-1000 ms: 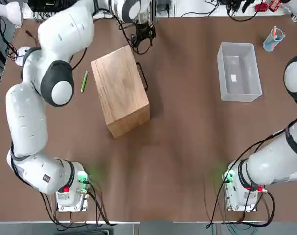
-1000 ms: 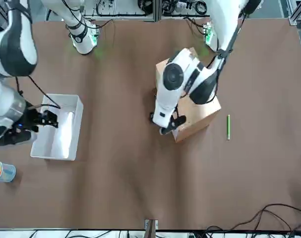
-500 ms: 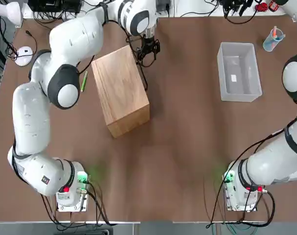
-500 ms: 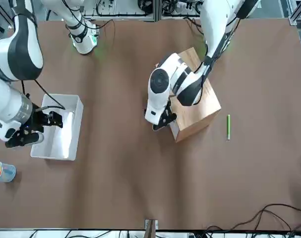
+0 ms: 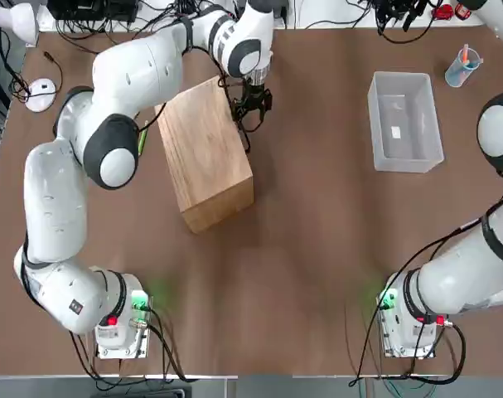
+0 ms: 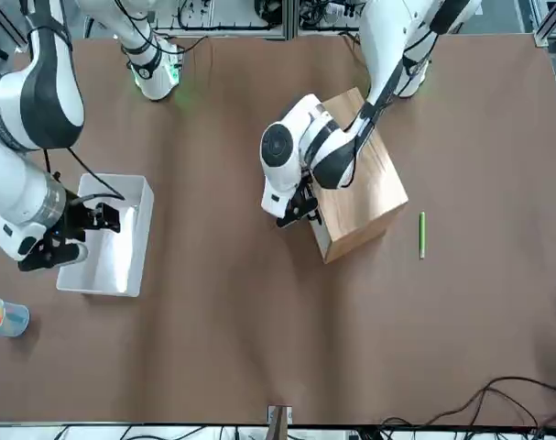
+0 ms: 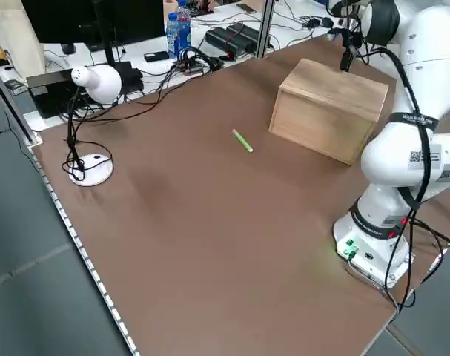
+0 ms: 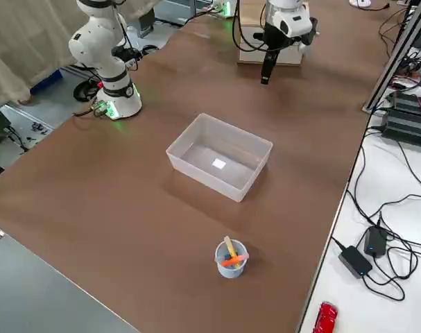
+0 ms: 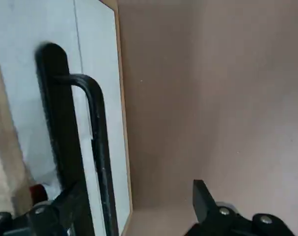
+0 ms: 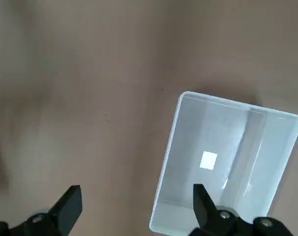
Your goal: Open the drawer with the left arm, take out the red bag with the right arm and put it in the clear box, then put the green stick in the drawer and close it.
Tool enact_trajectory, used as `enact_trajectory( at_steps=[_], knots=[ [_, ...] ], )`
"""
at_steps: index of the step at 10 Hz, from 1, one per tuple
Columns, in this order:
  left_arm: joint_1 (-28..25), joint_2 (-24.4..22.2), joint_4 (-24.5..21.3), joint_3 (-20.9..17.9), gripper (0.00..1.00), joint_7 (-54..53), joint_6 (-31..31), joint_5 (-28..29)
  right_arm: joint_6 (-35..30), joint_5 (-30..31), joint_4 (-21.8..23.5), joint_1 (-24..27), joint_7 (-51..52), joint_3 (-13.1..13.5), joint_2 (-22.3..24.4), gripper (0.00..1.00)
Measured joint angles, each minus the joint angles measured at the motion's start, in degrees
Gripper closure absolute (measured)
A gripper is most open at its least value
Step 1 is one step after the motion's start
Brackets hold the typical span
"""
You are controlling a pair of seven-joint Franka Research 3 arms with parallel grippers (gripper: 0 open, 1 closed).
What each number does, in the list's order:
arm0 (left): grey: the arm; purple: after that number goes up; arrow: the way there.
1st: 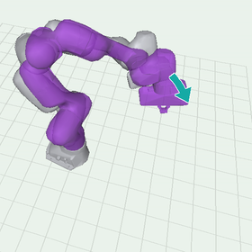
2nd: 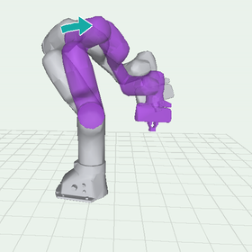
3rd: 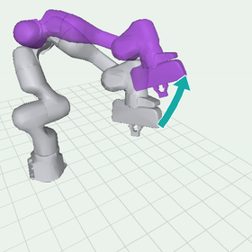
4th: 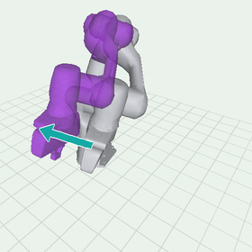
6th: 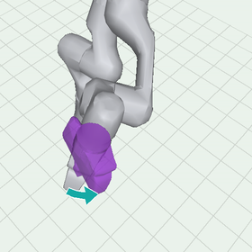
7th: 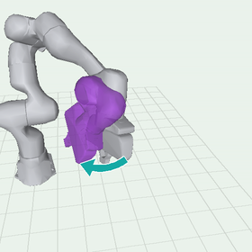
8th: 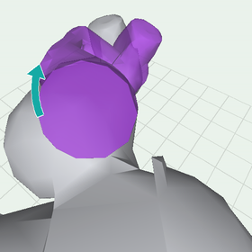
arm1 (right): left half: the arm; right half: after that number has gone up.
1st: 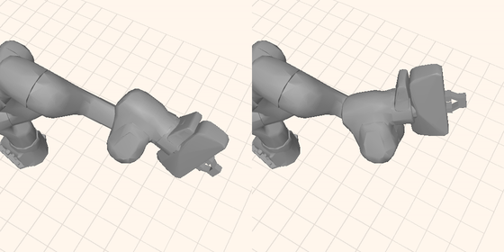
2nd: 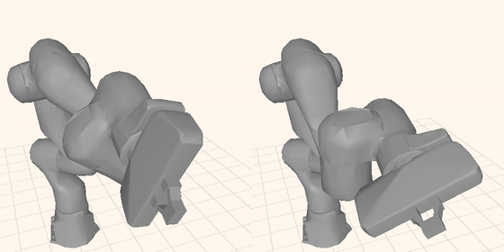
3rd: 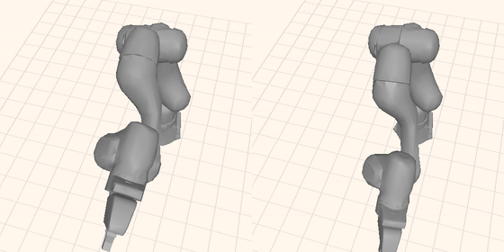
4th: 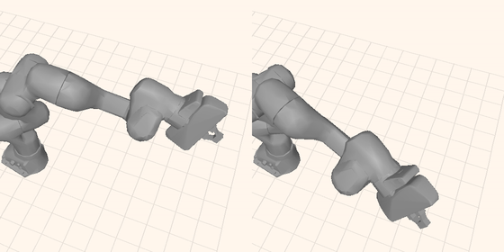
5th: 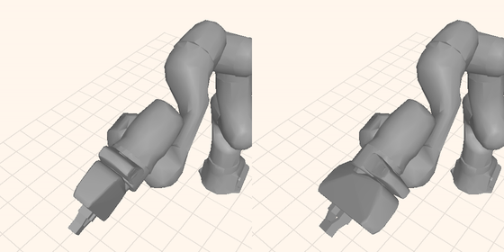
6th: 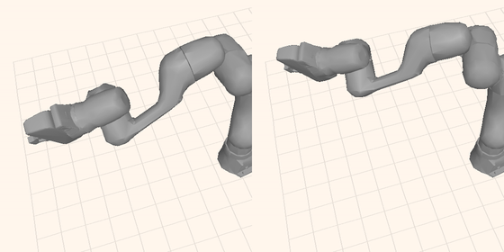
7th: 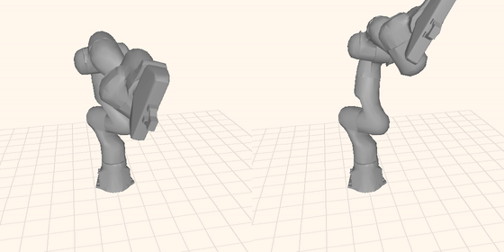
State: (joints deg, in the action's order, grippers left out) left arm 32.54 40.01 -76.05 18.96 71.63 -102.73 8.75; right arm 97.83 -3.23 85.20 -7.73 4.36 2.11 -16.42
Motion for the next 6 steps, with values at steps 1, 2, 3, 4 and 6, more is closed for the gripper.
enact_trajectory(
  at_steps=[1,2,3,4,6],
  knots=[
    [0.0,0.1,-0.3,0.2,0.02,0.3,0.0,0.7,-0.1,0.0,0.0,0.0,0.0,0.0,0.0,0.0],
    [0.1,0.3,-0.4,0.3,0.02,0.4,-0.1,1.1,-0.1,0.0,0.1,0.0,0.0,0.0,0.0,0.0],
    [0.3,0.4,-0.3,0.3,0.01,0.5,-0.1,1.7,-0.2,0.0,0.1,0.0,0.0,0.0,0.0,0.0],
    [0.6,0.6,-0.2,0.4,0.01,0.5,-0.2,2.6,-0.2,0.0,0.1,0.0,0.0,0.0,0.0,0.0],
    [0.9,1.0,-0.2,0.4,0.01,0.6,-2.1,3.3,-0.2,0.0,0.1,0.0,0.0,0.0,0.0,0.0]
  ],
)
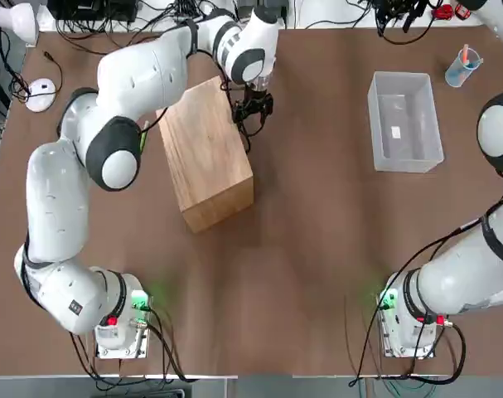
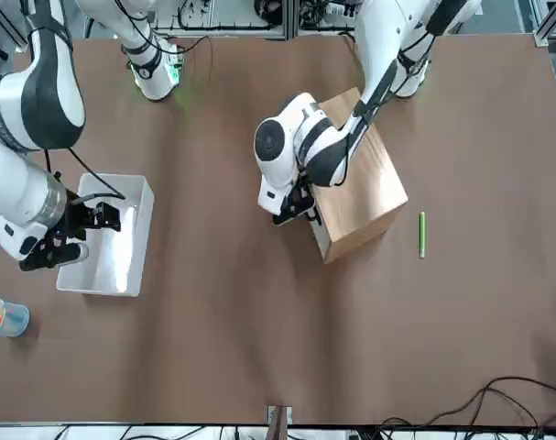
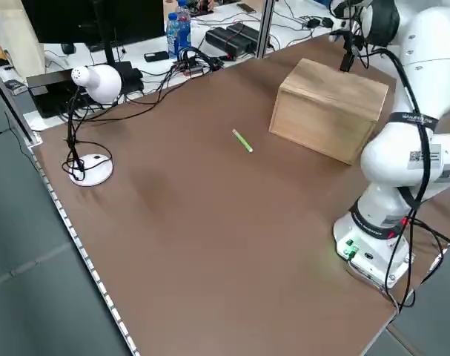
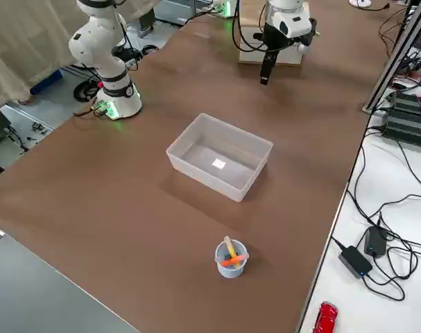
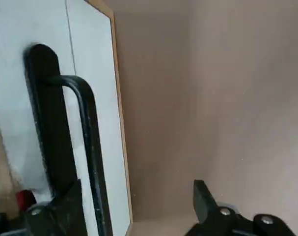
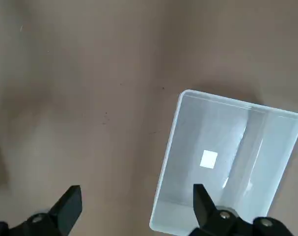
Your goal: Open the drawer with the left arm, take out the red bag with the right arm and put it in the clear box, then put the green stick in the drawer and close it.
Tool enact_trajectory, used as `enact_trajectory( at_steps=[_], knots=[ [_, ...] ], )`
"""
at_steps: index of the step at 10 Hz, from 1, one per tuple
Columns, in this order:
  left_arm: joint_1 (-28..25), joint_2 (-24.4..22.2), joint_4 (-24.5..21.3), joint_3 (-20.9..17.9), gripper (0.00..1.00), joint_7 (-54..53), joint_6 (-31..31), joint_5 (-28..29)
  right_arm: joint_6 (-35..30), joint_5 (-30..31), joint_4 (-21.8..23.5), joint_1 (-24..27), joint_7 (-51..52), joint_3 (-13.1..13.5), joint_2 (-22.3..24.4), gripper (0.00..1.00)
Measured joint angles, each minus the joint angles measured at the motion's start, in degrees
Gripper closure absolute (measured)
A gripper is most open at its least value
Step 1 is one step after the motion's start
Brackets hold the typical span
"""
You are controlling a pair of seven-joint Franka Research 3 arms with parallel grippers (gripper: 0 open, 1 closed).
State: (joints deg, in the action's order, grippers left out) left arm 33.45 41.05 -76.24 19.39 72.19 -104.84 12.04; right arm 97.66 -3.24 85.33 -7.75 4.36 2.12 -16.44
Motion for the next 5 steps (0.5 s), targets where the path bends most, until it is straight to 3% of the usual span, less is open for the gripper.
enact_trajectory(
  at_steps=[2,5],
  knots=[
    [0.2,2.4,-0.3,0.0,0.01,0.0,-2.4,0.1,0.0,0.0,0.0,0.0,0.0,0.0,0.0,0.0],
    [0.4,2.5,0.0,0.5,0.01,0.0,-3.8,0.5,0.0,0.0,0.0,0.0,0.0,0.0,0.0,0.0]
  ],
)
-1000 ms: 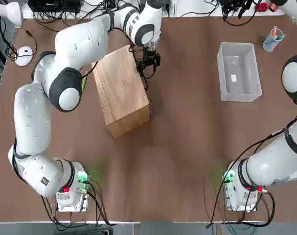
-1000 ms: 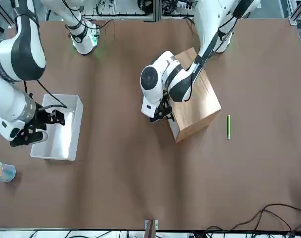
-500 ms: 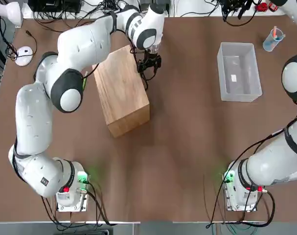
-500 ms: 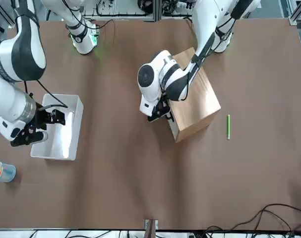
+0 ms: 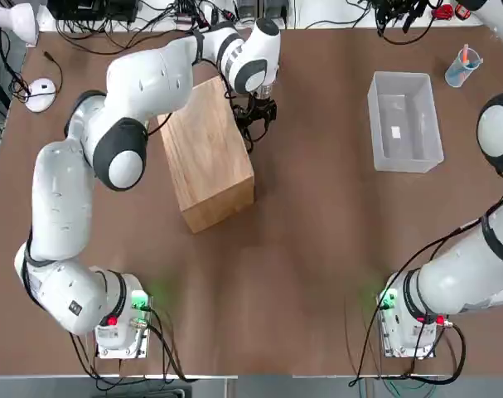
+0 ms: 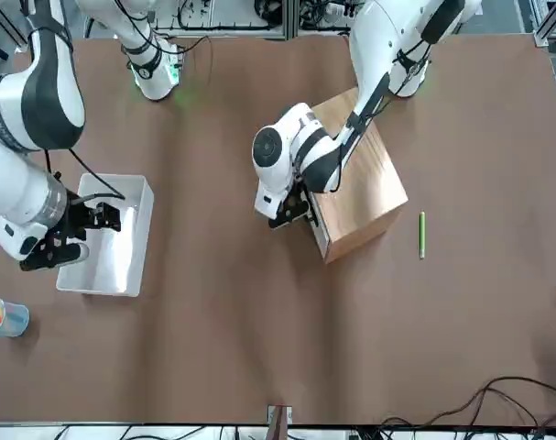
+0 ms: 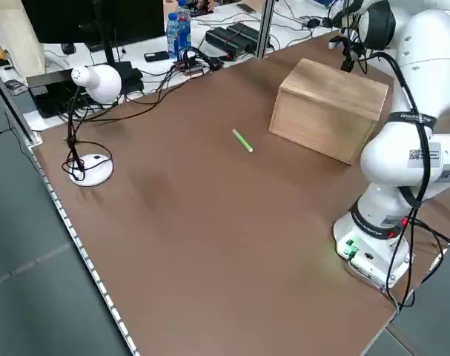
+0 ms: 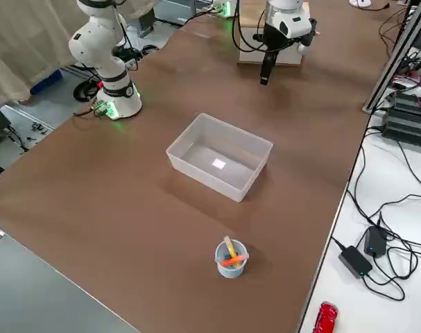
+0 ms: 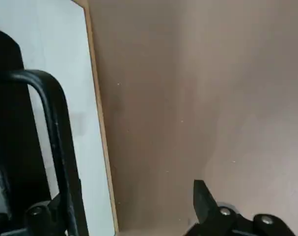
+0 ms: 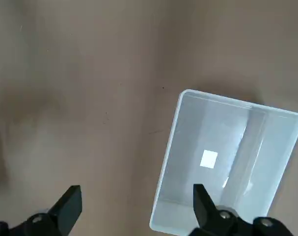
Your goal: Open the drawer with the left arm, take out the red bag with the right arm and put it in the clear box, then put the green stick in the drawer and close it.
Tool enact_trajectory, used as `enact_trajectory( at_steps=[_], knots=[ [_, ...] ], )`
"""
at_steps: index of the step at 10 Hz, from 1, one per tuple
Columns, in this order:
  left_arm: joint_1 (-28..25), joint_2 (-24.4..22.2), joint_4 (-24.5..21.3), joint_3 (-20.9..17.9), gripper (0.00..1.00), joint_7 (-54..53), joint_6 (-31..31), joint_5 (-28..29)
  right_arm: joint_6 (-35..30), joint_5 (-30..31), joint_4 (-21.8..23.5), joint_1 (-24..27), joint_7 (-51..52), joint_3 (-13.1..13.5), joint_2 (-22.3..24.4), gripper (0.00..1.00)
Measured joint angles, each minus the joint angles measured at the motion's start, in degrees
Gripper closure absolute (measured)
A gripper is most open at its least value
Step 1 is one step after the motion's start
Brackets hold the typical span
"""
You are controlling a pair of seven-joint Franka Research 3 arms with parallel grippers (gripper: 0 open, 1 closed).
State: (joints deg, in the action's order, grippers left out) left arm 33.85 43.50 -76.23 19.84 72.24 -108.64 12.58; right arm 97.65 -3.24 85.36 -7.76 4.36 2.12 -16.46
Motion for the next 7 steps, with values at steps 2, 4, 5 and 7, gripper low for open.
enact_trajectory(
  at_steps=[2,4,5,7],
  knots=[
    [0.0,0.0,0.1,0.4,0.01,0.0,-1.6,0.2,0.0,0.0,0.0,0.0,0.0,0.0,0.0,0.0],
    [0.0,0.2,0.0,1.1,0.01,0.0,-5.1,0.3,0.0,0.0,0.0,0.0,0.0,0.0,0.0,0.0],
    [0.0,0.3,0.0,1.2,0.01,0.0,-6.6,0.3,0.0,0.0,0.0,0.0,0.0,0.0,0.0,0.0],
    [0.2,0.9,0.9,1.4,0.01,0.0,-7.8,0.3,0.0,0.0,0.0,0.0,0.0,0.0,0.0,0.0]
  ],
)
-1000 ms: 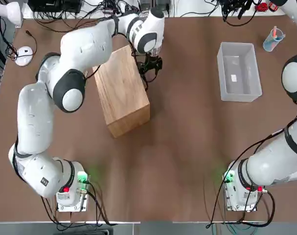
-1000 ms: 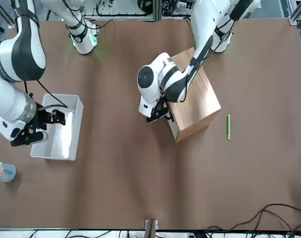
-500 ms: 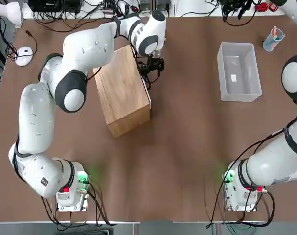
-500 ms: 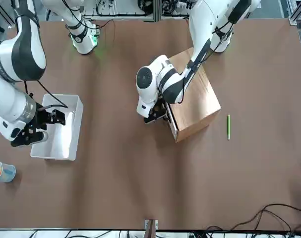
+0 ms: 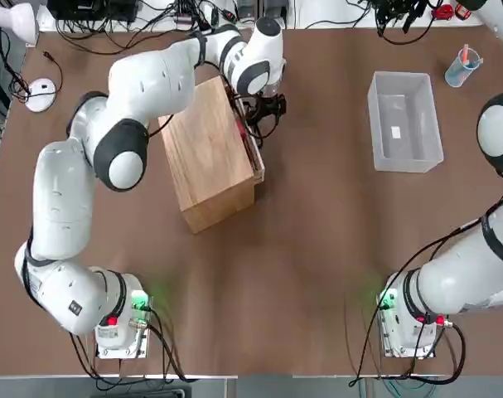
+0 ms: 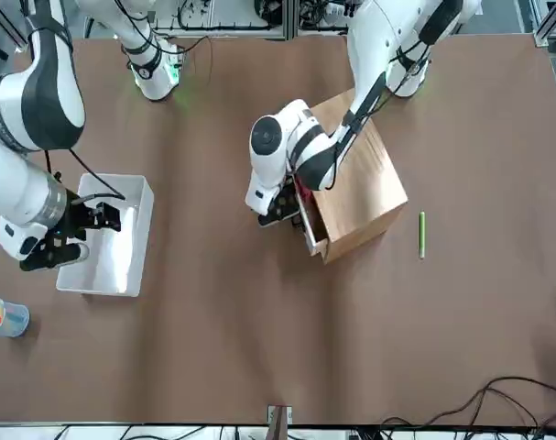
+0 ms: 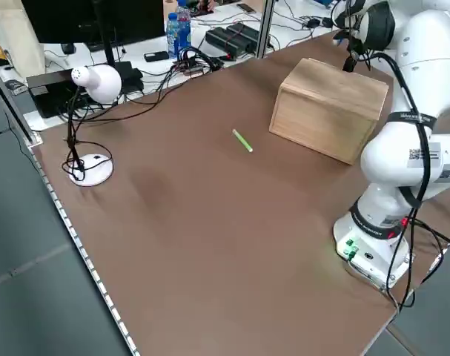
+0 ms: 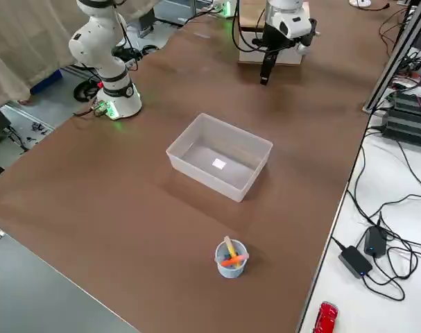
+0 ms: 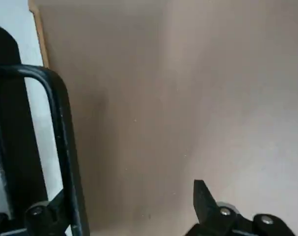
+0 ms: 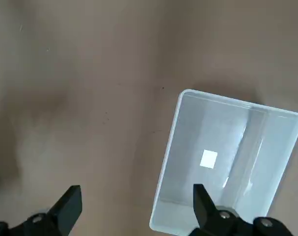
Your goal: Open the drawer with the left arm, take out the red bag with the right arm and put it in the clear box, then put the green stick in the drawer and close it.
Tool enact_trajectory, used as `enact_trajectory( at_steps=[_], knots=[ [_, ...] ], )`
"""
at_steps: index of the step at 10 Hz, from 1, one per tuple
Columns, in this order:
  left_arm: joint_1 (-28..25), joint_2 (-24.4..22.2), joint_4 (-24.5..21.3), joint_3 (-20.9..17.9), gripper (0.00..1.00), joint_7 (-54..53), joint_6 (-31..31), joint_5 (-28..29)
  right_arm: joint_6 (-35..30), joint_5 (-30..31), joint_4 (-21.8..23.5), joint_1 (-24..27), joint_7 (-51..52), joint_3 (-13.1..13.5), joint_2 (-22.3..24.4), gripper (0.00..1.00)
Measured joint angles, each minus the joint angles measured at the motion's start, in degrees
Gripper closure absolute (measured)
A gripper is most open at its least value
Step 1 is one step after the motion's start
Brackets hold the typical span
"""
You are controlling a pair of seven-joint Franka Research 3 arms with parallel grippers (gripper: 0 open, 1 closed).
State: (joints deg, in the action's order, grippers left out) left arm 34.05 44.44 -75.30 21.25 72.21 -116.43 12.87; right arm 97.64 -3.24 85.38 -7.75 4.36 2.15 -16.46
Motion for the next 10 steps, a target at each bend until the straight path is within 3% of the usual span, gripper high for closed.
enact_trajectory(
  at_steps=[2,6,10],
  knots=[
    [0.7,0.9,1.4,-0.2,0.01,0.0,-1.4,0.4,0.0,0.0,0.0,0.0,0.0,0.0,0.0,0.0],
    [1.8,1.8,1.7,-0.5,0.0,-0.1,-10.3,0.5,0.0,0.0,0.0,0.0,0.0,0.0,0.0,0.0],
    [2.1,2.0,1.8,-0.5,0.0,-0.1,-12.6,0.5,0.0,0.0,0.0,0.0,0.0,0.1,0.0,0.0]
  ],
)
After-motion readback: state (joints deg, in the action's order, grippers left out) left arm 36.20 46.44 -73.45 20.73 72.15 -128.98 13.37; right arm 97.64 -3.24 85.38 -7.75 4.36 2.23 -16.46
